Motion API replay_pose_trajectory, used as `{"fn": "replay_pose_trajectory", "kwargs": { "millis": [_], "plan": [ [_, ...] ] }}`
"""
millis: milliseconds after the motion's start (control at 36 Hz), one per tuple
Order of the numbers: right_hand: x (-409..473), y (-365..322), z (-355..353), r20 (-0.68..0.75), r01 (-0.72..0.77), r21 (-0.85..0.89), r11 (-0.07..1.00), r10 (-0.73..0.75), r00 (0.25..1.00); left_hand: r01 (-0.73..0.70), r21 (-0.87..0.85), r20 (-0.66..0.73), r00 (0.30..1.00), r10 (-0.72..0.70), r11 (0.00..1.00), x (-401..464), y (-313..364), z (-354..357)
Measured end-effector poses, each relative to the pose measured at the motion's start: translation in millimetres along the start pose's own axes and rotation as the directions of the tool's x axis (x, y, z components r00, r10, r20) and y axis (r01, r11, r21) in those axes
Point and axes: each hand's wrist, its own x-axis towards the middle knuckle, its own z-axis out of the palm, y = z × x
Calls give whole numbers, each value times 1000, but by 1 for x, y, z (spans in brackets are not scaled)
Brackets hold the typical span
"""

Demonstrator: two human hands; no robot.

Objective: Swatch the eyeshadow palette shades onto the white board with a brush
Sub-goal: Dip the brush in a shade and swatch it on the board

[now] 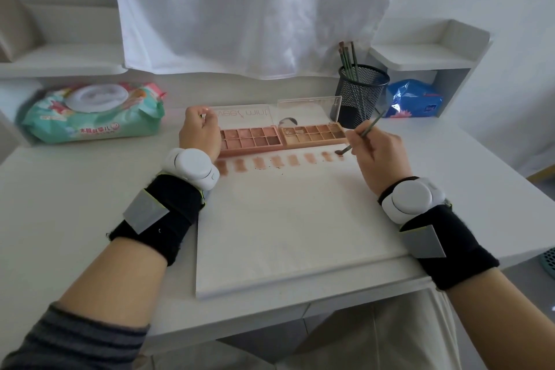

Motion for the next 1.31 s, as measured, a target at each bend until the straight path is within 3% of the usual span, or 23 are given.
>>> {"fn": "replay_pose_trajectory", "kwargs": {
  "millis": [528,944,1306],
  "plan": [
    [1,-1,-4,-160,-88,-3,996,87,983,-6,-3,3,1000,6,1000,1,-2,1],
    [0,-3,-3,-57,-118,42,992,120,991,0,-5,-3,1000,0,1000,2,-2,1],
    [1,-3,-2,-90,-120,40,992,124,988,13,-66,12,1000,-12,998,13,-12,3]
  ]
}}
